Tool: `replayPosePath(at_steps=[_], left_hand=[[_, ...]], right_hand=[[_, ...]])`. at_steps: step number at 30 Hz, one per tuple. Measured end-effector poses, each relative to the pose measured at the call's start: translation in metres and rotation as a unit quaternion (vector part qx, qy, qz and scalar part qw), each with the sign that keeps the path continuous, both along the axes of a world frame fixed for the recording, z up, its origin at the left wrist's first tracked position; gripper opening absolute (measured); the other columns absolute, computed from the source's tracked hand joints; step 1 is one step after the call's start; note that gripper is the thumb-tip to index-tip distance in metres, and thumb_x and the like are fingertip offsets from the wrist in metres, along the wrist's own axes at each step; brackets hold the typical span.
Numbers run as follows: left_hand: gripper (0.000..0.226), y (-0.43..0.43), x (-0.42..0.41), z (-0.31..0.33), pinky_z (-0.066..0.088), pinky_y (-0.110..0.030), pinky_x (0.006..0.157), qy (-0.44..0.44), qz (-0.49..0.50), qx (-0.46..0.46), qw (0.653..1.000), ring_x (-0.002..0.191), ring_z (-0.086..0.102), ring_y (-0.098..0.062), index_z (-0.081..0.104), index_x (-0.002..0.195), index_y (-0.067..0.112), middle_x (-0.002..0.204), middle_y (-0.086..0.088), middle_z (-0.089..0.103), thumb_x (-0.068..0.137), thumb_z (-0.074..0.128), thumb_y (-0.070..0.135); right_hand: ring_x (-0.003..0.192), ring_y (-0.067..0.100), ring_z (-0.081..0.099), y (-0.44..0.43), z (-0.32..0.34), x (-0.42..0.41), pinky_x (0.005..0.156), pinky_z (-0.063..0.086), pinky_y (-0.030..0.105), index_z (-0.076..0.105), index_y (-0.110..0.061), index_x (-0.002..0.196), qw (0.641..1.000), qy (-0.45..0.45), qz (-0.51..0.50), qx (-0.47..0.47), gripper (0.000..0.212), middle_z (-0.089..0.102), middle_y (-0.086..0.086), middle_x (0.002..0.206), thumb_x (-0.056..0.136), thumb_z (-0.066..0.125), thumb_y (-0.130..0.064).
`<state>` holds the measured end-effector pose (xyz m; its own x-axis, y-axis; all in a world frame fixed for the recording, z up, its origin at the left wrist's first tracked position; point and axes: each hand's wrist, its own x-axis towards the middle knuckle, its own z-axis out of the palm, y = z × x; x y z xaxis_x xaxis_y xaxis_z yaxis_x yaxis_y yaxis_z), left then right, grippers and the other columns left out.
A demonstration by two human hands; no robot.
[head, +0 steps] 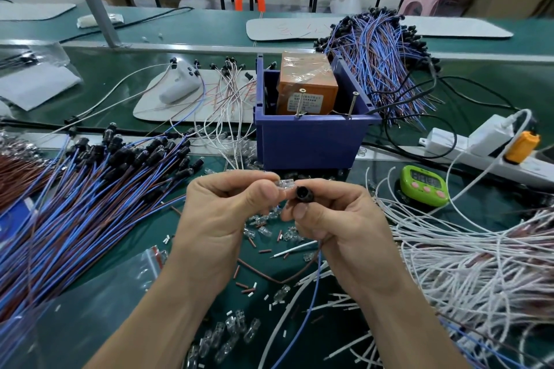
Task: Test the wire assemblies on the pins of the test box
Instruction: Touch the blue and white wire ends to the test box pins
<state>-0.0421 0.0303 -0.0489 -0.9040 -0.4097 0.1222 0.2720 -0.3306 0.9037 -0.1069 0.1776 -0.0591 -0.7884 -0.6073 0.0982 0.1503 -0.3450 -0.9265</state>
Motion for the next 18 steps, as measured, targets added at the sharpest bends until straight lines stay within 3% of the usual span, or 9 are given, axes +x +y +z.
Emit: replayPosePath(at_steps=[5,8,13,18], left_hand=[[0.043,-0.001,0.000,0.001,0.056,-0.021,0.065,-0.004,0.017,-0.049,0.999,0.062,0.072,-0.012,0.084,0.075,0.021,0.068,-0.005,0.077,0.047,0.098,0.052],[0.021,-0.001,0.003,0.004,0.056,-0.018,0.063,0.012,0.013,-0.126,0.992,0.063,0.073,-0.012,0.084,0.076,0.021,0.070,-0.005,0.077,0.061,0.096,0.028],[0.016,-0.007,0.006,0.006,0.055,-0.014,0.064,0.010,0.044,-0.256,0.966,0.066,0.074,-0.007,0.084,0.084,0.023,0.075,0.003,0.079,0.070,0.087,0.016],[0.019,-0.011,0.005,0.003,0.056,-0.017,0.067,0.011,0.032,-0.279,0.960,0.069,0.075,-0.012,0.084,0.085,0.024,0.078,0.003,0.079,0.067,0.090,0.020]], right_hand=[[0.066,0.013,0.064,0.000,0.000,0.000,0.058,0.041,0.022,0.083,-0.014,0.087,1.000,0.008,-0.023,0.010,0.020,0.075,0.008,0.074,0.075,0.072,-0.001],[0.074,0.015,0.072,0.001,0.002,0.001,0.067,0.054,0.019,0.083,-0.014,0.087,0.997,0.052,-0.048,0.036,0.022,0.077,0.007,0.078,0.075,0.073,0.001],[0.080,0.016,0.075,0.003,0.002,0.001,0.075,0.060,0.027,0.083,-0.020,0.091,0.977,0.145,-0.099,0.121,0.023,0.079,0.000,0.082,0.078,0.077,-0.002],[0.078,0.015,0.076,0.003,-0.001,0.001,0.073,0.063,0.038,0.081,-0.034,0.095,0.950,0.213,-0.126,0.190,0.035,0.079,-0.010,0.082,0.082,0.080,-0.002]])
